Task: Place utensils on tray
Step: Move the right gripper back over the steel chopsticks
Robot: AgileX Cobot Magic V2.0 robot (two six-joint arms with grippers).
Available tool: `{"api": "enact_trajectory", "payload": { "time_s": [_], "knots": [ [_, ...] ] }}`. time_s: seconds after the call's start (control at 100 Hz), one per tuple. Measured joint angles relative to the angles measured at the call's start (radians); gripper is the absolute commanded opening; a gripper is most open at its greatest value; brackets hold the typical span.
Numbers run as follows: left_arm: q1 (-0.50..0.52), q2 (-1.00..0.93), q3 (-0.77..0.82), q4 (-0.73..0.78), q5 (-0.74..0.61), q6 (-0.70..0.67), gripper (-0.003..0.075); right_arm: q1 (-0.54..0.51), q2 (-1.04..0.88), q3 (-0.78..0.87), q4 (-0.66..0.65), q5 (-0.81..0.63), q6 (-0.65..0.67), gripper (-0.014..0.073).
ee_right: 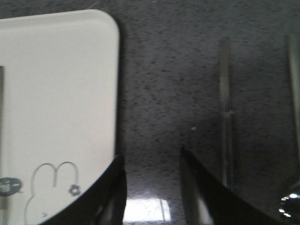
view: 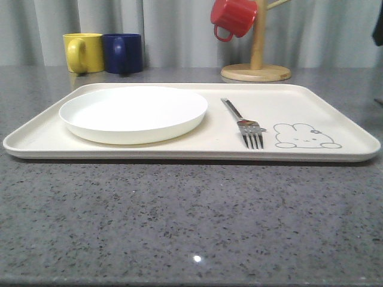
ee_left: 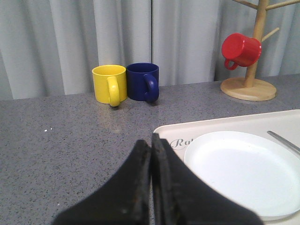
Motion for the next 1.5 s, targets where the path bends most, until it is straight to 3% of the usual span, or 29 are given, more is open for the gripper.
{"api": "enact_trajectory", "payload": {
  "time_s": [0.18,0.37,0.81,1.5],
  "knots": [
    [0.000,0.000,0.000,0.000,0.000,0.000,-0.0018,-0.119,0.002,0.000,0.000,0.025,-0.082,0.0300],
    [0.000,0.000,0.000,0.000,0.000,0.000,-0.0018,-0.179,0.036,0.000,0.000,0.025,-0.116,0.0300],
    [0.000,0.000,0.000,0.000,0.000,0.000,-0.0018,-0.180,0.172,0.000,0.006,0.019,-0.126,0.0300],
    [0.000,0.000,0.000,0.000,0.000,0.000,-0.0018,-0.180,0.176,0.000,0.062,-0.003,-0.205,0.0300]
  ]
}}
